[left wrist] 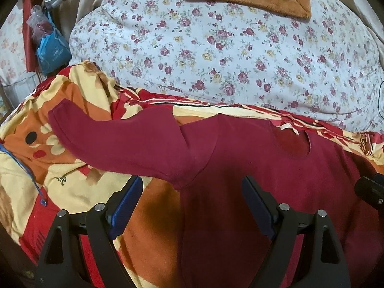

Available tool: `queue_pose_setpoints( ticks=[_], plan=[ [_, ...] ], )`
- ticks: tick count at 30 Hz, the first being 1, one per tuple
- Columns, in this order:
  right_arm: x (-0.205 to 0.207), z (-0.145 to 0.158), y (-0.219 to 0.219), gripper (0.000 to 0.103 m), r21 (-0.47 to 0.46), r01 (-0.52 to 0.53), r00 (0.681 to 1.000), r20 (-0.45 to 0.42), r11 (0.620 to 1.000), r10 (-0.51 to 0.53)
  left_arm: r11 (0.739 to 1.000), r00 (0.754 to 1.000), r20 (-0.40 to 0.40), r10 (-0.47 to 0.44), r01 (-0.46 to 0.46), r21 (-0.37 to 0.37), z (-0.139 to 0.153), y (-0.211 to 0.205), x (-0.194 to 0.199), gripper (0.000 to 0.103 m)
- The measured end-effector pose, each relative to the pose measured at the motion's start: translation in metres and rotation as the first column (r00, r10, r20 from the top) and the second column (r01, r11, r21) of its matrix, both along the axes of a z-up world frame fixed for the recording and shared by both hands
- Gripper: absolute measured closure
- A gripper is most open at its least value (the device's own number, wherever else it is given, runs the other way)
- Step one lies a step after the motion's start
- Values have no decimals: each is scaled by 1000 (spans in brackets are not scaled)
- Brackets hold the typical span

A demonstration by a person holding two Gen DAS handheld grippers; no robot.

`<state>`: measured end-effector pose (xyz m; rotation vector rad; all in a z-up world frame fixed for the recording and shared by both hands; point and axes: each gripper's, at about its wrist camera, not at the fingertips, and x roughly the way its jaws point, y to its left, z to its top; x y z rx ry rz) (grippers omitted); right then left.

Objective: Fold small clothes

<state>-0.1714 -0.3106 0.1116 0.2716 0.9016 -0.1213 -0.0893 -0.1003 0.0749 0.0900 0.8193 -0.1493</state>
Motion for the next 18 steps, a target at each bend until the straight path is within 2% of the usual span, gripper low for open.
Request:
queue_pose_setpoints(
  ticks=[13, 18],
  plan=[
    [2, -7, 0, 1, 1, 5, 1000, -10, 1000, -5, 1000, 1000, -13, -11, 11, 8, -5, -4, 2, 26],
    [1, -6, 6, 1, -34, -3, 1000, 7, 999, 3, 1000, 1000, -8, -19, 19, 12, -7, -6, 0, 26]
  ],
)
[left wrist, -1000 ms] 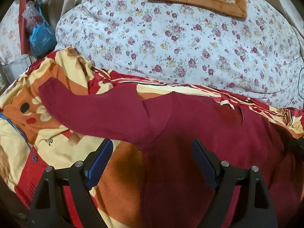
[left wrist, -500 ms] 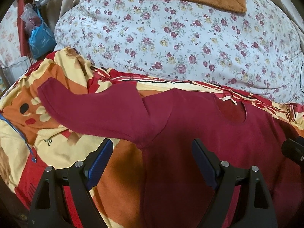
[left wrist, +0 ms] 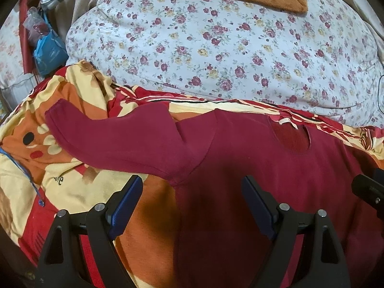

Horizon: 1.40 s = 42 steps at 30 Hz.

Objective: Fold small clothes

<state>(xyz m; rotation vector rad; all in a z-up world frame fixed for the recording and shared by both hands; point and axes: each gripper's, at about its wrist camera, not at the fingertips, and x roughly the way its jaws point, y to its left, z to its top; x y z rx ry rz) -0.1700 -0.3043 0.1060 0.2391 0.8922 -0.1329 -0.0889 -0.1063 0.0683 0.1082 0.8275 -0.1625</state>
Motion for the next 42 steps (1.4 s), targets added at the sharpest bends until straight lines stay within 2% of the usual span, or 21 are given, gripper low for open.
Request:
queue_pose_setpoints(
  ticks=[21, 42],
  plan=[
    [4, -8, 7, 1, -5, -17, 1000, -21, 1000, 17, 1000, 1000, -19, 0, 0, 6, -8, -2, 1, 26],
    [5, -16, -1, 1, 8, 26, 998, -57, 1000, -25, 1000, 1000, -27, -16, 16, 8, -10, -6, 0, 26]
  ],
)
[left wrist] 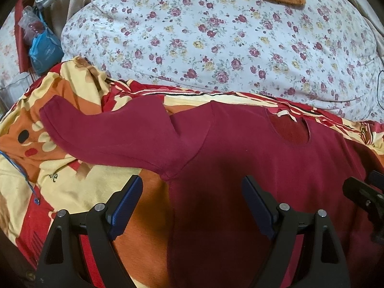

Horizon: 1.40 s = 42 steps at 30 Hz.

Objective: Fold small clothes

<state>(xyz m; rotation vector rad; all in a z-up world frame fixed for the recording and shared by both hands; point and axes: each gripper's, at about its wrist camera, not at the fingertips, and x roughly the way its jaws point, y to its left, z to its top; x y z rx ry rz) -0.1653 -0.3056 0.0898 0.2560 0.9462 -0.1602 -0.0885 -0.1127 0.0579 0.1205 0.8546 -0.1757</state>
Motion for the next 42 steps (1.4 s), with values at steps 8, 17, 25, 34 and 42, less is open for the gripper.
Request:
queue_pose_setpoints(
  ticks=[8, 17, 25, 34, 42],
  plan=[
    [2, -5, -2, 1, 8, 19, 1000, -15, 1000, -19, 1000, 1000, -12, -2, 2, 2, -3, -1, 1, 26],
    [6, -11, 5, 1, 8, 9, 999, -36, 1000, -9, 1000, 1000, -16, 1, -1, 2, -4, -2, 2, 26],
    [7, -14, 4, 1, 12, 14, 999, -39, 1000, -13, 1000, 1000, -19, 3, -3, 8, -7, 0, 3, 26],
    [8, -18, 2, 1, 16, 16, 999, -46, 1000, -15, 1000, 1000, -21, 2, -2, 9, -8, 1, 3, 26],
    [9, -19, 4, 1, 19, 8, 999, -47, 1000, -7, 1000, 1000, -22, 7, -6, 12, -9, 4, 5, 26]
  ],
)
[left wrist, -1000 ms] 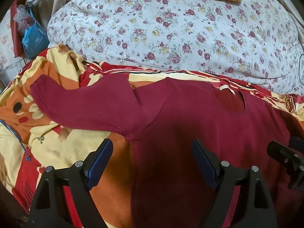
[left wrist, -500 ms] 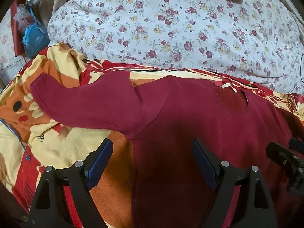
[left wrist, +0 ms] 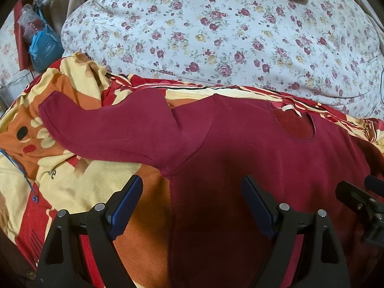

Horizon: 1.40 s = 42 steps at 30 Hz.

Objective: Fold small clothes

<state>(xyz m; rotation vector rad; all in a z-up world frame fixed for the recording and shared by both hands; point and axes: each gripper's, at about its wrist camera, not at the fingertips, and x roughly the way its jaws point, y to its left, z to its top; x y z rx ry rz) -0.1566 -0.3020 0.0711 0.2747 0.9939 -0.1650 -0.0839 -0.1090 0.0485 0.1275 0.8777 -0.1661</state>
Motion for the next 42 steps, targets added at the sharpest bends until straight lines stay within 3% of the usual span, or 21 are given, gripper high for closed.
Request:
queue_pose_setpoints(
  ticks=[11, 16, 19, 24, 26, 28, 34, 36, 40, 42],
  plan=[
    [3, -2, 9, 1, -6, -38, 999, -7, 999, 38, 999, 1000, -10, 26, -27, -20, 1, 11, 4, 27],
    [4, -3, 10, 1, 4, -52, 999, -15, 999, 52, 990, 990, -4, 138, -138, -7, 10, 40, 22, 27],
    [4, -4, 9, 1, 11, -60, 998, -21, 998, 60, 971, 971, -8, 237, -237, 37, 16, 69, 44, 27],
    [5, -6, 9, 1, 19, -59, 998, -27, 998, 59, 928, 929, -8, 371, -370, 37, 20, 120, 81, 32],
    [5, -7, 9, 1, 21, -62, 997, -34, 998, 62, 906, 906, -30, 421, -420, 47, 15, 141, 99, 36],
    [6, -9, 9, 1, 22, -62, 997, -41, 998, 63, 882, 881, -55, 470, -466, 70, 6, 160, 118, 47],
    [10, -13, 7, 1, 38, -64, 995, -67, 997, 67, 823, 820, -99, 564, -550, 141, -22, 198, 163, 49],
    [11, -15, 6, 1, 37, -65, 995, -74, 997, 68, 813, 809, -103, 578, -561, 155, -29, 204, 171, 49],
    [13, -21, 6, 1, 35, -66, 993, -96, 997, 69, 824, 811, -145, 567, -556, 109, -46, 212, 184, 52],
    [14, -22, 6, 1, 33, -67, 993, -100, 997, 70, 828, 815, -149, 560, -552, 97, -50, 213, 188, 60]
  ],
)
